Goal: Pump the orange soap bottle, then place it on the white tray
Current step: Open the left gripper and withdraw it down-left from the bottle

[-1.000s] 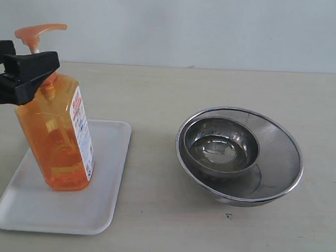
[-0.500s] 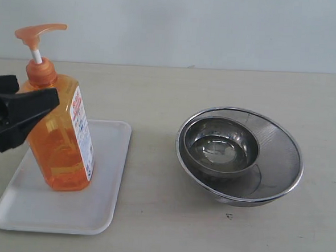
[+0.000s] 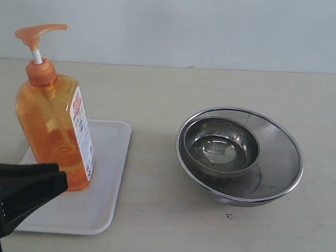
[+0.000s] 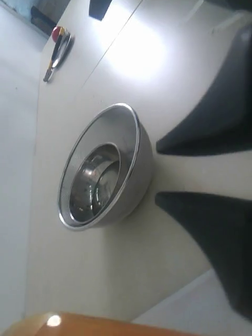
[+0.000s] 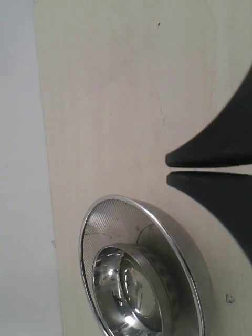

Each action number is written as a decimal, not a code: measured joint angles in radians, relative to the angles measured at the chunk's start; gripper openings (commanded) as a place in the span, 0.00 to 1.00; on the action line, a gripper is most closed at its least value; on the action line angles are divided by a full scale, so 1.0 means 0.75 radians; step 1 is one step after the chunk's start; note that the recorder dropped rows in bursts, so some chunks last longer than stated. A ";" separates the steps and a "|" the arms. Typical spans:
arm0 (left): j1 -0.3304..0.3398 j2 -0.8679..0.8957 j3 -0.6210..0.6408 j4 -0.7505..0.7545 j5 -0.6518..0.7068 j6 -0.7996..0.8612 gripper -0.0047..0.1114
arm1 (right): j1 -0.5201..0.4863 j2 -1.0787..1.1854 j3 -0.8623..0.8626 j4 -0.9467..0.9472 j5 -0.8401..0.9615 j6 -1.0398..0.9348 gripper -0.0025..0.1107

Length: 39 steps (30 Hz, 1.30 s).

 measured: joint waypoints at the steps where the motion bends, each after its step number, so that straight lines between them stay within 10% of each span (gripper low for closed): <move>1: 0.000 0.000 0.024 0.003 -0.021 0.000 0.08 | 0.000 0.000 0.000 0.000 0.000 0.000 0.02; 34: 0.000 -0.003 0.065 0.114 -0.191 -0.010 0.08 | 0.000 0.000 0.000 0.000 0.000 0.000 0.02; 39: 0.000 -0.369 0.067 0.073 -0.140 0.018 0.08 | 0.000 0.000 0.000 0.000 0.000 0.000 0.02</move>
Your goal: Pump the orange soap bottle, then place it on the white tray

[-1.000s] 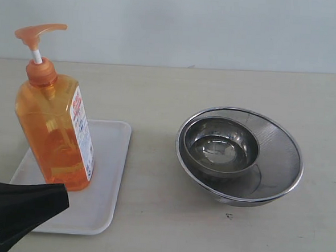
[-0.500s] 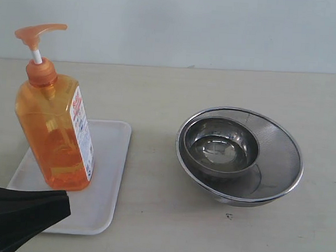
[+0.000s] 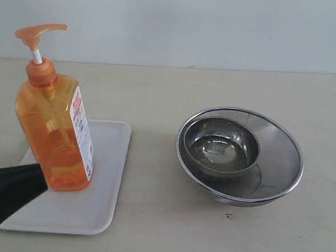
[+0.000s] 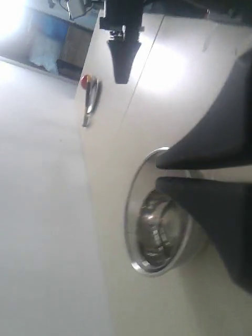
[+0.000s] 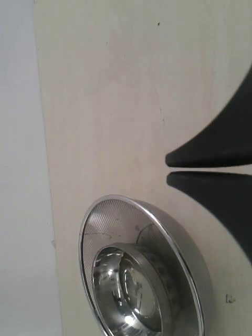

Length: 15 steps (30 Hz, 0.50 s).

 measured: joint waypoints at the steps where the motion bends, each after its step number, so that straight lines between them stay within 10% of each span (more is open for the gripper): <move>1: 0.000 -0.065 0.000 -0.003 0.036 0.009 0.08 | 0.000 0.000 0.000 0.000 0.000 0.000 0.02; 9: 0.003 -0.703 0.000 -0.642 0.788 0.231 0.08 | 0.000 0.000 0.000 0.000 0.000 0.000 0.02; 15: 0.065 -0.866 0.000 -0.734 0.975 0.299 0.08 | 0.000 0.000 0.000 0.000 0.000 0.000 0.02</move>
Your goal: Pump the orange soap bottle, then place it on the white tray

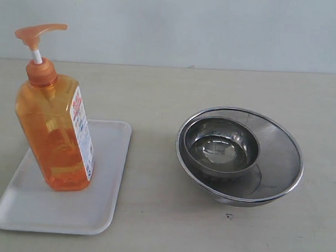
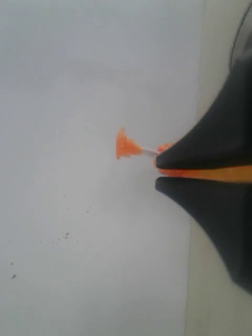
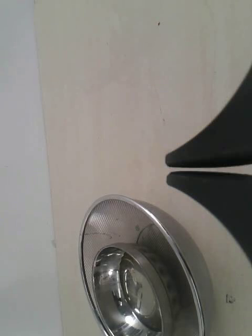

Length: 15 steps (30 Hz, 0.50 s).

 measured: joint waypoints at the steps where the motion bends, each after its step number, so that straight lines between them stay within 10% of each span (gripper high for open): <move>1: 0.013 -0.024 0.000 -0.003 0.016 0.002 0.08 | 0.000 0.000 0.000 0.000 0.000 0.000 0.02; 15: 0.155 -0.116 0.000 -0.136 0.074 -0.025 0.08 | 0.000 0.000 0.000 0.000 0.000 0.000 0.02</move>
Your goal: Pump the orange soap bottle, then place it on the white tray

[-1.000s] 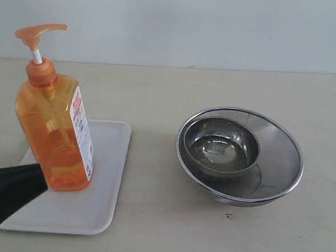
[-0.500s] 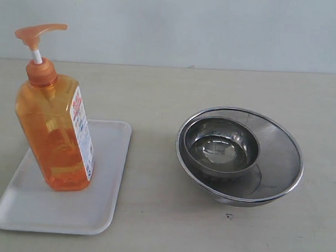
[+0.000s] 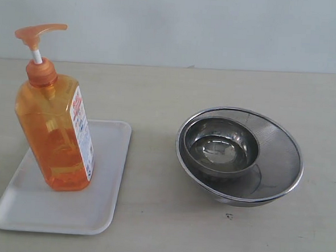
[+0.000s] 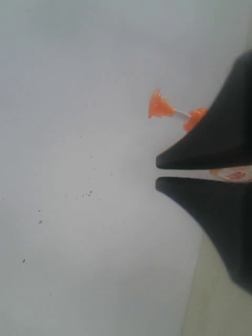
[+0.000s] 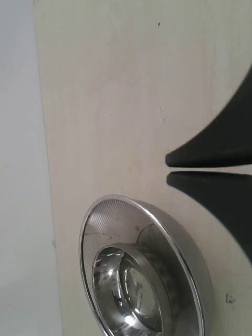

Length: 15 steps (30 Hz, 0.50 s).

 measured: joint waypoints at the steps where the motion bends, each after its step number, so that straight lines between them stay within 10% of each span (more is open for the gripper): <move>1: 0.003 0.000 0.000 -0.003 0.009 0.000 0.08 | 0.000 0.000 0.000 0.000 0.000 0.000 0.02; 15: 0.003 0.000 0.000 0.009 0.489 0.021 0.08 | 0.000 0.000 0.000 0.000 0.000 0.000 0.02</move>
